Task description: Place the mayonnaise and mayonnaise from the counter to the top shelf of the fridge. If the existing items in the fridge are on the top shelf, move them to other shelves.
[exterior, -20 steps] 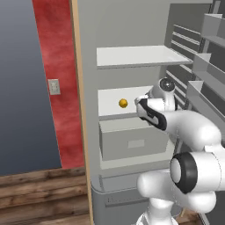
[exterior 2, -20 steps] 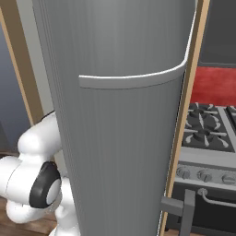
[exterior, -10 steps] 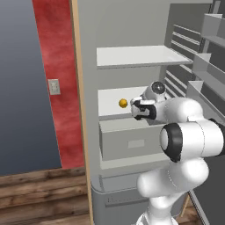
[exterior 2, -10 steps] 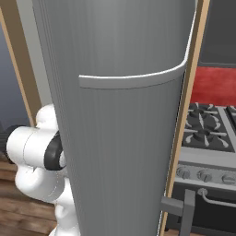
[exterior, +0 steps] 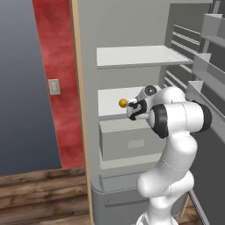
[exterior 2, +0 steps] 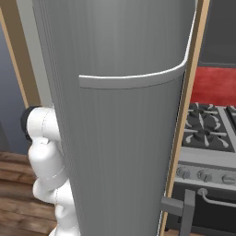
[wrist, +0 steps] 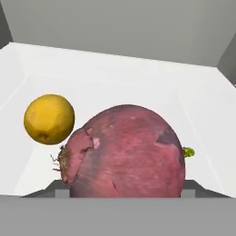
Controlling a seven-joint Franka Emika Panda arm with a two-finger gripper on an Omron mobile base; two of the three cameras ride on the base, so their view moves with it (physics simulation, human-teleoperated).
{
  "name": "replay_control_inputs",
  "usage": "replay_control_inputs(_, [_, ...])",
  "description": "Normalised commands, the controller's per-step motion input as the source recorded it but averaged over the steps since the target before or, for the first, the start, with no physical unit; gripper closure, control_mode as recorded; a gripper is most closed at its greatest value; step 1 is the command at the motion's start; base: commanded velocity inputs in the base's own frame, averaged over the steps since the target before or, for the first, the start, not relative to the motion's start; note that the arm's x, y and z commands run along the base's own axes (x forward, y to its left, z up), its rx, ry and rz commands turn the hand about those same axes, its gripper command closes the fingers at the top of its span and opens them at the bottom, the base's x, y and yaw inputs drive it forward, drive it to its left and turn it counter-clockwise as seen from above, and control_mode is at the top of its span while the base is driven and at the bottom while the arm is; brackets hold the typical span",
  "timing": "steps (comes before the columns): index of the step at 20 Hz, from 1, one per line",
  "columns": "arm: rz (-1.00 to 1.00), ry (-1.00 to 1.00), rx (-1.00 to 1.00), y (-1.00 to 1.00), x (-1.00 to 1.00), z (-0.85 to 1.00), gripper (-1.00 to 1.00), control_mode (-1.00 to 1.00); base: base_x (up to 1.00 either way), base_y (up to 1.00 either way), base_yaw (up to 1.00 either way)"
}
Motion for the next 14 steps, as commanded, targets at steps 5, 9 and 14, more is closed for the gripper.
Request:
replay_control_inputs(5, [0.0, 0.0, 0.0, 0.0, 0.96, -0.35, 1.0, -1.0, 0.0, 0.0, 0.0])
replay_control_inputs(9, [0.0, 0.0, 0.0, 0.0, 1.0, -0.34, 1.0, -1.0, 0.0, 0.0, 0.0])
replay_control_inputs(14, [0.0, -0.04, -0.02, 0.01, 0.89, -0.27, -1.0, -1.0, 0.0, 0.0, 0.0])
